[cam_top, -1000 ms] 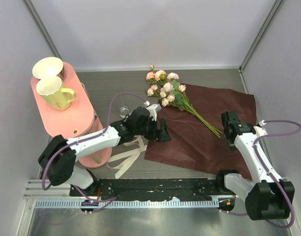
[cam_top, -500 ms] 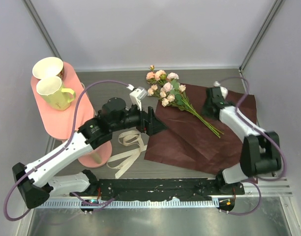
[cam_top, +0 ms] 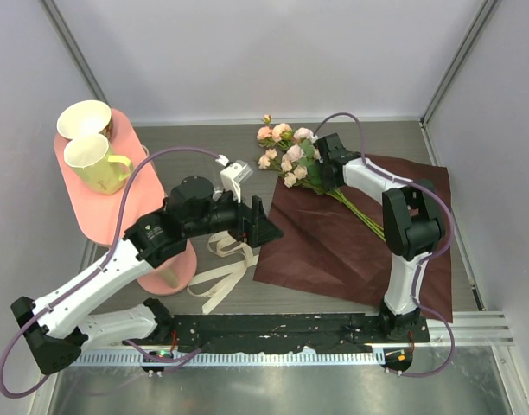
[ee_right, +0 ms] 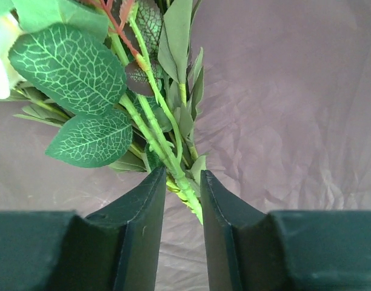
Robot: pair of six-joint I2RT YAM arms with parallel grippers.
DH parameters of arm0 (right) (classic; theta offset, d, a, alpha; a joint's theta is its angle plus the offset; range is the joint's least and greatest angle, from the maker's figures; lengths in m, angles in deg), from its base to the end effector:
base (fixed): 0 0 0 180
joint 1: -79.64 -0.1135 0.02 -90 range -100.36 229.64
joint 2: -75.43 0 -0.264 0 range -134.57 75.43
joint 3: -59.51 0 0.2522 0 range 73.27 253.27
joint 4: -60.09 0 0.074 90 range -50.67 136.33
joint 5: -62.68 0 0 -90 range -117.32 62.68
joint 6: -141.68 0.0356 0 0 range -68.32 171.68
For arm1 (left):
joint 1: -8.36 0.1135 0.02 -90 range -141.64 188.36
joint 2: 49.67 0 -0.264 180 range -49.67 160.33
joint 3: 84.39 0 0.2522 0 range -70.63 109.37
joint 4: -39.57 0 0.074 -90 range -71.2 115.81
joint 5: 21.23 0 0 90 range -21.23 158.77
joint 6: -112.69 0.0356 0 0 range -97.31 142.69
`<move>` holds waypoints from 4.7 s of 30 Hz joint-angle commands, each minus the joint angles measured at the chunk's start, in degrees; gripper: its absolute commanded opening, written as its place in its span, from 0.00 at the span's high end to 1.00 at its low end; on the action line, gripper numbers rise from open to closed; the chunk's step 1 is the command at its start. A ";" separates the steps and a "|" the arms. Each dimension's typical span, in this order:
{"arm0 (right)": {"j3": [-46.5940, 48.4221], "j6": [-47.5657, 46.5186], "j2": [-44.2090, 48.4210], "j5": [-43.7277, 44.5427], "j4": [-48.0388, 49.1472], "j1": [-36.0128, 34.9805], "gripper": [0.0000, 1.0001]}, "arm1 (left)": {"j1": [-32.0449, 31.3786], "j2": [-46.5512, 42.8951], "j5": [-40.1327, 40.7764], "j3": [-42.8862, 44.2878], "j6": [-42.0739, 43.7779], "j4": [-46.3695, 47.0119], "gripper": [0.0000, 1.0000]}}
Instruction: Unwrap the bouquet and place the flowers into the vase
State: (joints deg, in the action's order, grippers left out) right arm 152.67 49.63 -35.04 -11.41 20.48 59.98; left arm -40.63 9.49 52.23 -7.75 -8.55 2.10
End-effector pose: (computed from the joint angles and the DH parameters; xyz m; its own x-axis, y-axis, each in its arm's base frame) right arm 0.3914 0.1295 0.1951 -0.7820 -0.3159 -0.5372 -0.2108 0.9453 -0.2491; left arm 0.1412 -0.1778 0.3790 -0.6580 -0.0010 -0.7530 0.6522 0.4990 -0.5706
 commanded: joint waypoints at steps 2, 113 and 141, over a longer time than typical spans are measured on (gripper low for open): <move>0.24 -10.17 0.70 1.15 1.32 -0.03 0.67 | -0.05 -1.15 -0.17 0.59 0.75 -0.03 0.16; -26.49 17.51 61.43 -22.23 14.33 -10.13 0.34 | 6.00 27.15 44.66 53.12 25.00 -11.89 1.00; -27.71 16.81 59.06 -22.14 14.68 -10.13 0.34 | 16.65 29.26 47.30 57.81 29.57 -8.12 1.00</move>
State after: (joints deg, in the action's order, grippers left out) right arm 124.47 66.99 24.06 -34.21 33.81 50.12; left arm -24.74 40.22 99.18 51.15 20.45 -9.20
